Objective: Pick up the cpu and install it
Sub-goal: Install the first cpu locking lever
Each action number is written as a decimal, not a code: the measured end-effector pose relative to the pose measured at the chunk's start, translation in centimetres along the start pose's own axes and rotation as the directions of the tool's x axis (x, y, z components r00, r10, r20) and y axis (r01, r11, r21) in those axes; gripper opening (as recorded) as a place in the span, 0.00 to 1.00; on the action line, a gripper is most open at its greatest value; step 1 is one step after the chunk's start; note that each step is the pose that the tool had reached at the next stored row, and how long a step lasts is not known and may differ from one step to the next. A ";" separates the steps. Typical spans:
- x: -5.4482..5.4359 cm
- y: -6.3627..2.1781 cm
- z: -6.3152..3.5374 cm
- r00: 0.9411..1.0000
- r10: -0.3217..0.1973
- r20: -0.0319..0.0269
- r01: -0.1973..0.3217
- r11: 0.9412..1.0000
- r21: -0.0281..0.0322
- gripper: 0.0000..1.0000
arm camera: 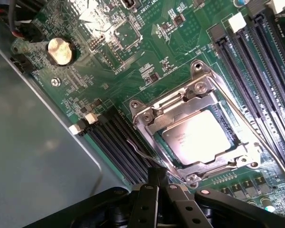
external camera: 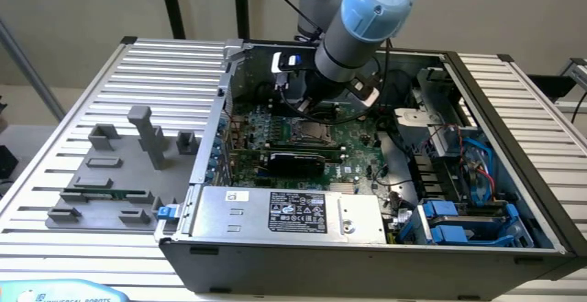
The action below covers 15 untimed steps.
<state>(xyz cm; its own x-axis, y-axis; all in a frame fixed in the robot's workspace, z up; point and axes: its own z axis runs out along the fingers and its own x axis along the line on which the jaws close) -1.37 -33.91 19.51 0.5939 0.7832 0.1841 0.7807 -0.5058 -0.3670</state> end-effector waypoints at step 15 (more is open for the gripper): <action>0.1 0.40 -0.14 0.999 0.007 0.032 -0.008 0.999 0.036 0.11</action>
<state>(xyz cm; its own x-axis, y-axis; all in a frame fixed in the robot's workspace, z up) -0.99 -34.10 19.51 0.5928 0.7907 0.1527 0.7685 -0.4987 -0.4009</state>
